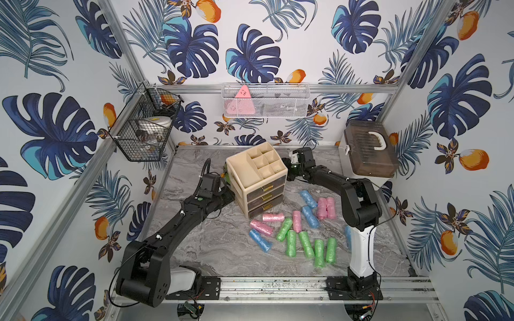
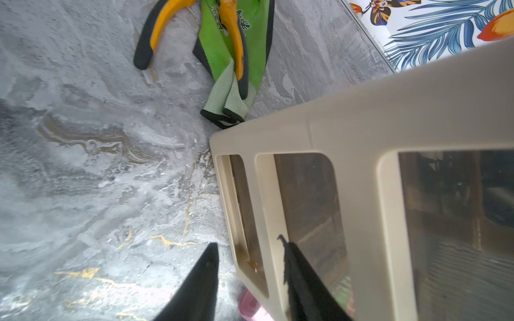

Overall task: Sort the rolls of trash bags by color and place them into the drawer
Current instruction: Move the storage box to the center of the board, then open the drawer in the storage box.

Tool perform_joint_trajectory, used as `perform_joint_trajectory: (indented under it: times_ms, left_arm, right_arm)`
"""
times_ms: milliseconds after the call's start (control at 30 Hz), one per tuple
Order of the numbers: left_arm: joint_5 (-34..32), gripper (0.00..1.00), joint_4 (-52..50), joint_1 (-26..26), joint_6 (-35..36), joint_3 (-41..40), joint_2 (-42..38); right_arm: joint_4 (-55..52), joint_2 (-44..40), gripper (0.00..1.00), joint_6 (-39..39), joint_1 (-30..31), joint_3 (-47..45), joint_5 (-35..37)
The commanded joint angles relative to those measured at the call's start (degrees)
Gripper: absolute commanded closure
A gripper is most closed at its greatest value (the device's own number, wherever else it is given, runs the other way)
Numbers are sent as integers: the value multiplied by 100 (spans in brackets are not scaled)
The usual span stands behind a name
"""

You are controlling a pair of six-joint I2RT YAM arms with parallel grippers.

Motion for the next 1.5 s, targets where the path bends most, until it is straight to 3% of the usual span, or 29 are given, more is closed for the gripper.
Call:
perform_joint_trajectory:
  times_ms: [0,167,367,533,667,833,1133,1467]
  left_arm:
    - [-363,53,-288,45,38,-7,-176]
    - [-327,48,-642,194,195,29,-645]
    - [-38,38,-1122,284,574,221,-1377]
    - [196,37,-1758,279,1096,882,-1292]
    - [246,30,-2108,279,1406,1401,-1211]
    - [354,30,-2310,279,1642,1894,-953]
    - [541,30,-2060,261,1562,2181,-489]
    - [719,30,-2004,249,1473,2457,-470]
  right_arm:
    - [-842,-136,33,-310,-19,174,607]
    - [-1180,-535,31,-376,-248,-123,1091]
    - [-674,-1682,32,-356,-748,-1414,578]
    - [-439,-2873,36,-423,-865,-2567,-57]
    - [-387,-3814,44,-354,-842,-3263,-497]
    - [-308,-4681,51,-81,-432,-3787,-655]
    - [610,-4658,52,788,938,-3824,-265]
    - [1142,-3938,59,1141,1470,-3488,107]
